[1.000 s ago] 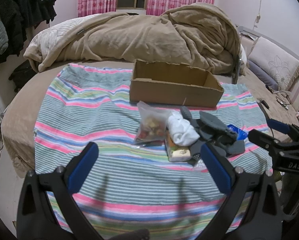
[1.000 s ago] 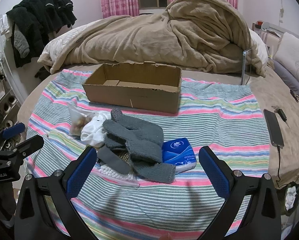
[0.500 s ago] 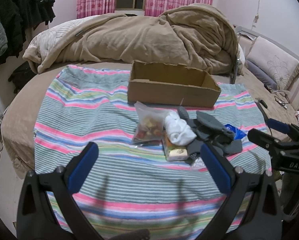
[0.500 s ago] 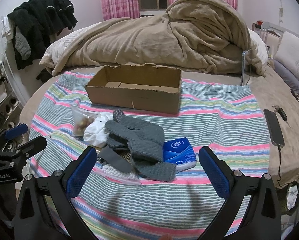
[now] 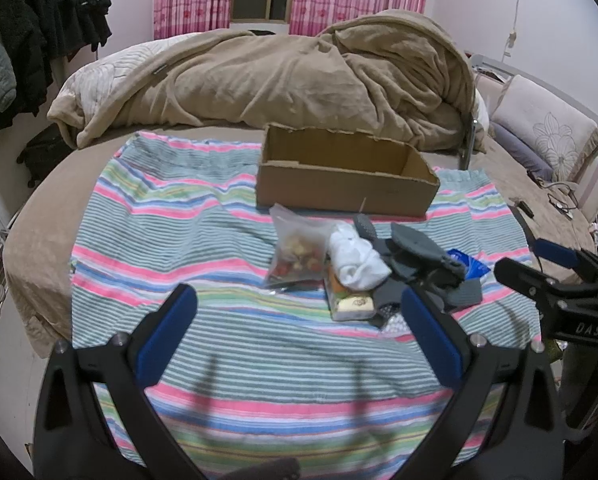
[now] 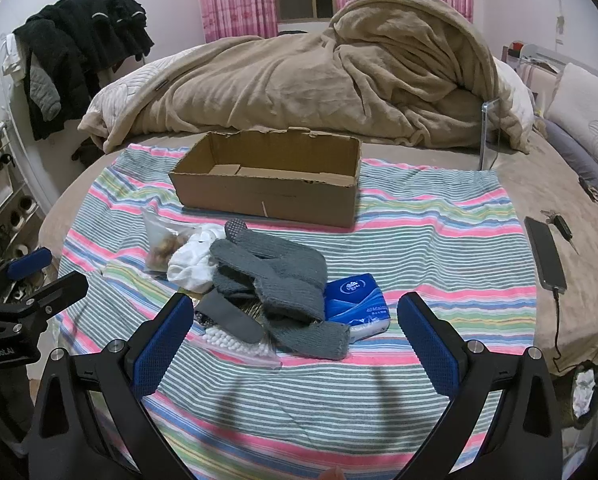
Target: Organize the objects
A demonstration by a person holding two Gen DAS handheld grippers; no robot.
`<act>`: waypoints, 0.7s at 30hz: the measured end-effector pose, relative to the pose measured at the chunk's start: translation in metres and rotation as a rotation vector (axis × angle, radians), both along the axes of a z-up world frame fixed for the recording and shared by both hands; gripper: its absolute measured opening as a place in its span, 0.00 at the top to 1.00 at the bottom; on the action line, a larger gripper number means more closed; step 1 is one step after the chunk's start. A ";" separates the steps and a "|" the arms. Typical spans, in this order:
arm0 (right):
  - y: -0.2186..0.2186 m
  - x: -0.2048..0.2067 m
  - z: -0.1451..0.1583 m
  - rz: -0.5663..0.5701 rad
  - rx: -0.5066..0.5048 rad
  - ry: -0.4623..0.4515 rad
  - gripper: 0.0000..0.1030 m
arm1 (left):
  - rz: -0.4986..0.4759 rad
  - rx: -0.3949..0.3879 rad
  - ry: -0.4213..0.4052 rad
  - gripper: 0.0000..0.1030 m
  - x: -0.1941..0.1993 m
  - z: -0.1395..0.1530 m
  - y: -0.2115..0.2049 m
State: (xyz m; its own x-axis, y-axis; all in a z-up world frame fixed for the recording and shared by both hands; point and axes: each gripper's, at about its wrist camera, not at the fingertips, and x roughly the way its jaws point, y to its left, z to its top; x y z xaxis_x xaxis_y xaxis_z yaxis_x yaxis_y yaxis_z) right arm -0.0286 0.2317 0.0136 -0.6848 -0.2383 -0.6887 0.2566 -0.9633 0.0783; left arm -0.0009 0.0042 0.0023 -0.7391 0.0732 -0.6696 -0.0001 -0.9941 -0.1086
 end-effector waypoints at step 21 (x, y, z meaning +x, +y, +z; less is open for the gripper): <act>0.002 -0.004 -0.002 -0.004 0.003 -0.011 0.00 | -0.003 -0.001 -0.006 0.00 -0.004 -0.004 0.001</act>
